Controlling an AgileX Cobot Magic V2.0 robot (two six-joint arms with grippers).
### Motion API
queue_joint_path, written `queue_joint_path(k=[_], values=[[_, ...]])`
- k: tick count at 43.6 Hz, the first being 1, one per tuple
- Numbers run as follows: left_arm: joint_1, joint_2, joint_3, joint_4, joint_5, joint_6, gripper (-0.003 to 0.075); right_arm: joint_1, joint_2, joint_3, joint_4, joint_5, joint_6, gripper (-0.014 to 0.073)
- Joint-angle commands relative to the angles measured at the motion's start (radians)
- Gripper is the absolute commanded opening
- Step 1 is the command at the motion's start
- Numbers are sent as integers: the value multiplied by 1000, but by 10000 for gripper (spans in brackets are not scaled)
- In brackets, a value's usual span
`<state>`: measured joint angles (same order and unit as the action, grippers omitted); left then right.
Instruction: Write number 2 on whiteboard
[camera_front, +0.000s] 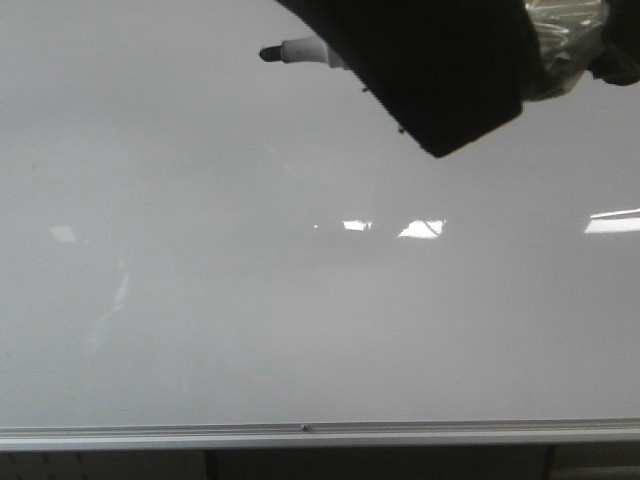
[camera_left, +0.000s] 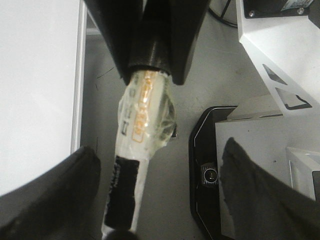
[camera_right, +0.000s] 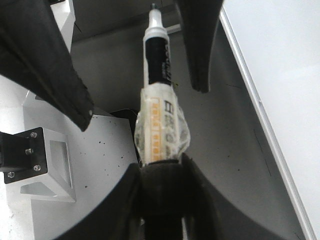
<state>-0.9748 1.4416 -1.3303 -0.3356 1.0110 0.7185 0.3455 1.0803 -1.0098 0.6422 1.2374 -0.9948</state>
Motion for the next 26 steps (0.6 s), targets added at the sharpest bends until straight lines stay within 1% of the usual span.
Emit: queue_joint_path(k=[1,8,12,15,20,22,26], values=[[-6,-30,-36,-20,-38,0,412,2,-20,-34,55,41,-15,27],[-6,-30,-36,9,-40,0,235,2,-20,-34,55,45,-15,27],[-6,-30,-36,20,-40,0,162,2,-20,-34,55,45,-15,27],[-6,-30,-36,29,-40,0,121,2,-20,-34,55,45,-15,27],[-6,-30,-36,33,-38,0,76,2,-20,-34,55,43,-15,36],[-6,-30,-36,33,-38,0,66,2,-20,-34,55,39,-15,64],[-6,-30,-36,43,-27,0,60,2,-20,-34,52,35,-15,200]])
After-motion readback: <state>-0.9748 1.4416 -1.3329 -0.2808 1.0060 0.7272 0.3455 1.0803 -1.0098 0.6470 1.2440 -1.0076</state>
